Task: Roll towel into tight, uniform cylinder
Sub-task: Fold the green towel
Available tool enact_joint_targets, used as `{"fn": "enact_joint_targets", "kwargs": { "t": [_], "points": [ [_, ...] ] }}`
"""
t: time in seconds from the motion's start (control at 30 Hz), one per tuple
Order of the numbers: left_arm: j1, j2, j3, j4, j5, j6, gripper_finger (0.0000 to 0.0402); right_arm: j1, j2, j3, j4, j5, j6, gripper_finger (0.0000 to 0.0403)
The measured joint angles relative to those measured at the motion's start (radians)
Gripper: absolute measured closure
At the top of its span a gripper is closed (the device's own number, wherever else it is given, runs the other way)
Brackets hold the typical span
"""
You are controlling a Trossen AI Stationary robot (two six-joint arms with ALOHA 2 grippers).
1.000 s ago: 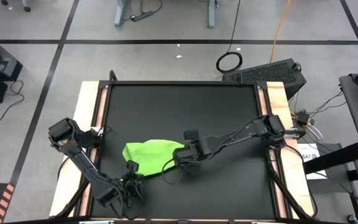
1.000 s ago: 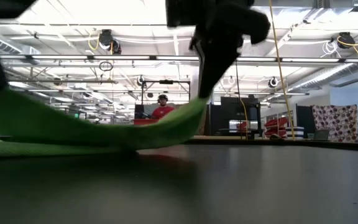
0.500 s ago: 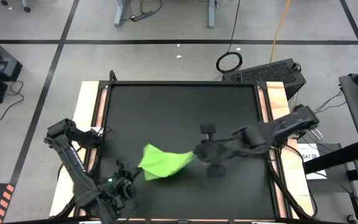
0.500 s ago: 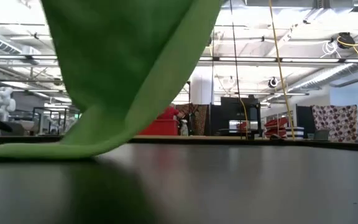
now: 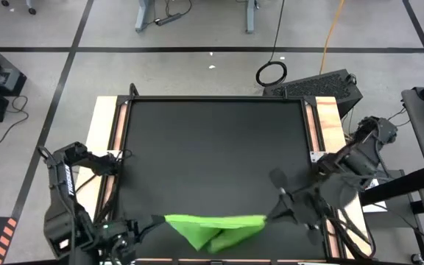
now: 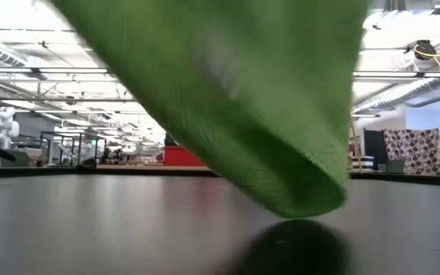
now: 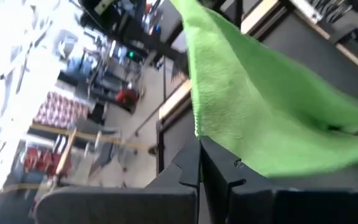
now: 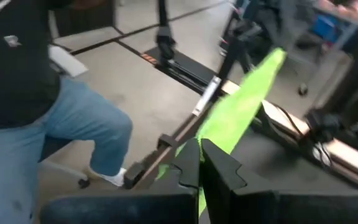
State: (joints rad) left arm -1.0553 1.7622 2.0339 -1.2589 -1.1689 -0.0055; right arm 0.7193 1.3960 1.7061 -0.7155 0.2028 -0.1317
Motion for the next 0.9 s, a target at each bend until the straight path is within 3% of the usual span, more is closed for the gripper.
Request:
{"fn": "enact_joint_targets", "kwargs": {
  "t": [0.23,0.37,0.5,0.67,0.9],
  "points": [
    [0.000,0.000,0.025,0.143,0.009,0.252,0.0395,0.082,0.004,0.000,0.039,0.005,-0.093,0.0403],
    [0.012,0.000,0.029,0.110,-0.042,0.277,0.0395,0.093,0.004,0.000,-0.007,0.149,-0.101,0.0403],
    [0.078,0.000,0.029,-0.059,-0.054,0.151,0.0395,0.048,0.010,0.000,-0.140,0.319,-0.023,0.0403],
    [0.233,0.004,0.012,-0.302,0.044,-0.155,0.0395,-0.066,0.031,0.000,-0.298,0.396,0.098,0.0403],
    [0.473,-0.003,-0.131,-0.291,0.198,-0.117,0.0395,-0.269,0.125,0.000,-0.506,0.429,0.247,0.0403]
  ]
}}
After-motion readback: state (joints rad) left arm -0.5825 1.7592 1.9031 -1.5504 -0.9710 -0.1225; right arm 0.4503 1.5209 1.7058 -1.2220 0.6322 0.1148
